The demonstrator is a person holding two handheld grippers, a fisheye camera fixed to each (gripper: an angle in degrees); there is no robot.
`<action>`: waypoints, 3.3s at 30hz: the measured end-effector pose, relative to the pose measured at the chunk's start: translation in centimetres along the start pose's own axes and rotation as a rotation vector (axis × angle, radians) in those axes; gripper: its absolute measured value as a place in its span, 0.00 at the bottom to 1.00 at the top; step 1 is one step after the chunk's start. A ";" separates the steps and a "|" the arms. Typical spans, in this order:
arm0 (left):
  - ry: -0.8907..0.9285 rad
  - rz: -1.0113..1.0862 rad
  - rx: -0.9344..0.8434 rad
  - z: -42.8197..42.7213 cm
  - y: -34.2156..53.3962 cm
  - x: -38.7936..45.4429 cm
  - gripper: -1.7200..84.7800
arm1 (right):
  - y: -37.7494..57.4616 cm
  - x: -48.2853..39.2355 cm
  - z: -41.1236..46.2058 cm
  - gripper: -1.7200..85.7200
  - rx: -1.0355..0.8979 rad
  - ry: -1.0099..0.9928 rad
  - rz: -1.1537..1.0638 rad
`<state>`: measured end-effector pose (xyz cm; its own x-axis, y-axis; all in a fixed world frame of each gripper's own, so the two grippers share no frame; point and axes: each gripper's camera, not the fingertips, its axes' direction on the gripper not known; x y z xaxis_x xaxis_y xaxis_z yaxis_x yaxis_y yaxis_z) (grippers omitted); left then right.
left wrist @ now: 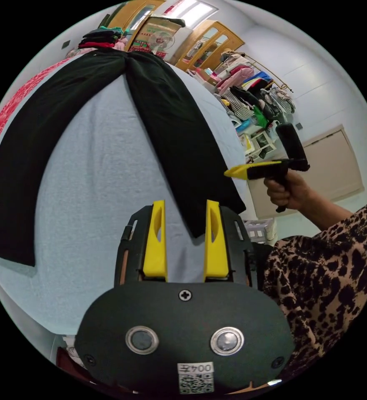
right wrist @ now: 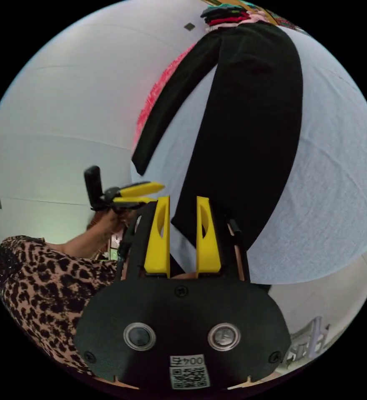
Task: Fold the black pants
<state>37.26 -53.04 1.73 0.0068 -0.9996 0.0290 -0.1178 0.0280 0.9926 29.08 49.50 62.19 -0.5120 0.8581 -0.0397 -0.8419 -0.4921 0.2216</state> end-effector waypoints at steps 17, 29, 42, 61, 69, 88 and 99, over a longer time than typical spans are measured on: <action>-0.078 -0.345 0.190 10.6 -1.6 16.4 0.14 | 1.5 5.1 -31.9 0.14 0.162 -0.247 -0.249; -0.222 -0.373 0.270 13.2 -1.5 18.4 0.17 | -9.4 2.9 -40.0 0.17 0.143 -0.234 -0.208; -0.204 -0.343 0.289 17.9 -10.4 14.6 0.20 | -30.6 2.1 -46.9 0.17 0.168 -0.178 -0.076; -0.335 -0.901 0.483 22.7 -21.4 18.7 0.21 | -68.7 3.7 -45.5 0.20 -0.027 -0.236 -0.055; -0.386 -0.926 0.467 22.7 -25.1 18.6 0.22 | -73.1 -3.0 -45.0 0.07 -0.060 -0.085 -0.163; -0.556 -0.750 0.361 20.3 -33.8 11.1 0.23 | -71.6 -13.9 -42.0 0.15 0.001 0.215 -0.632; -0.747 -0.660 0.293 23.4 -37.2 5.5 0.25 | -73.1 -14.5 -30.6 0.18 -0.175 0.411 -0.738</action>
<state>18.41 -59.82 -37.79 -0.4479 -0.5698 -0.6890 -0.5514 -0.4306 0.7145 92.83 68.50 16.75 0.1841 0.8627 -0.4710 -0.9803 0.1263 -0.1518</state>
